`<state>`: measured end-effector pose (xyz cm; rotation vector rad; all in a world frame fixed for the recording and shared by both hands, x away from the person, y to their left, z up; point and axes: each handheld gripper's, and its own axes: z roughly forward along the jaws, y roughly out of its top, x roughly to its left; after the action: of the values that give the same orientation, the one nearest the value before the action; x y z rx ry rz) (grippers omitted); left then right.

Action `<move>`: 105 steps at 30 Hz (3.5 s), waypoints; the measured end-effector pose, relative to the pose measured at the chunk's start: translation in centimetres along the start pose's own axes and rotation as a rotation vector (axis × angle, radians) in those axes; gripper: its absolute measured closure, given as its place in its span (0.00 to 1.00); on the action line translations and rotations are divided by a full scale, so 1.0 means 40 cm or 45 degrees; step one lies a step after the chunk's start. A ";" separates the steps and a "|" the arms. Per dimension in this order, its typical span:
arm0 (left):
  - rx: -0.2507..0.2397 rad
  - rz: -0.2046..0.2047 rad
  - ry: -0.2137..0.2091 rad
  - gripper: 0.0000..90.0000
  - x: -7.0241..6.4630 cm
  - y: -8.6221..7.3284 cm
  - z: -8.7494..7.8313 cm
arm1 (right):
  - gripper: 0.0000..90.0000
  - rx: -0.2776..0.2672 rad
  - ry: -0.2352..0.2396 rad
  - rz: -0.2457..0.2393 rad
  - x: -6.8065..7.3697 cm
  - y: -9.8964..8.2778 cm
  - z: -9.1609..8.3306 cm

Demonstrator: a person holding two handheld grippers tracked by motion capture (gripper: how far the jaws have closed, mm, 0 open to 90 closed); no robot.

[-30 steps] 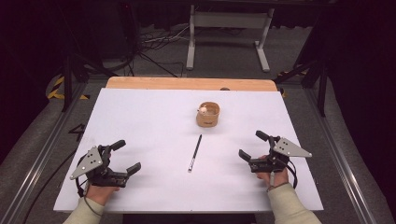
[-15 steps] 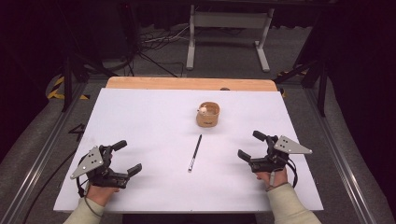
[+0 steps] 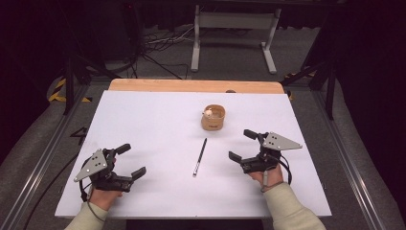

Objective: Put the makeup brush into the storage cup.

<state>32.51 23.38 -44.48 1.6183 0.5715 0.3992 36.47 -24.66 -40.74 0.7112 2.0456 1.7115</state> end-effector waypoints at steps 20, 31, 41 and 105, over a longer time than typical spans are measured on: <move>0.008 -0.004 0.006 0.02 0.003 -0.004 0.002 | 0.01 0.262 0.159 -0.149 0.025 0.092 0.133; 0.010 -0.013 -0.003 0.02 0.004 -0.005 0.004 | 0.03 0.483 0.215 -0.283 0.018 0.150 0.180; 0.033 -0.009 -0.007 0.02 0.007 -0.008 0.006 | 0.04 0.676 0.243 -0.398 0.016 0.183 0.238; 0.042 -0.023 -0.017 0.02 0.005 -0.010 0.007 | 0.05 1.278 0.549 -0.673 0.042 0.090 0.453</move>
<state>32.78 23.28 -44.92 1.6454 0.5845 0.3668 46.22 -8.86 -40.55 -0.0210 3.0209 0.4936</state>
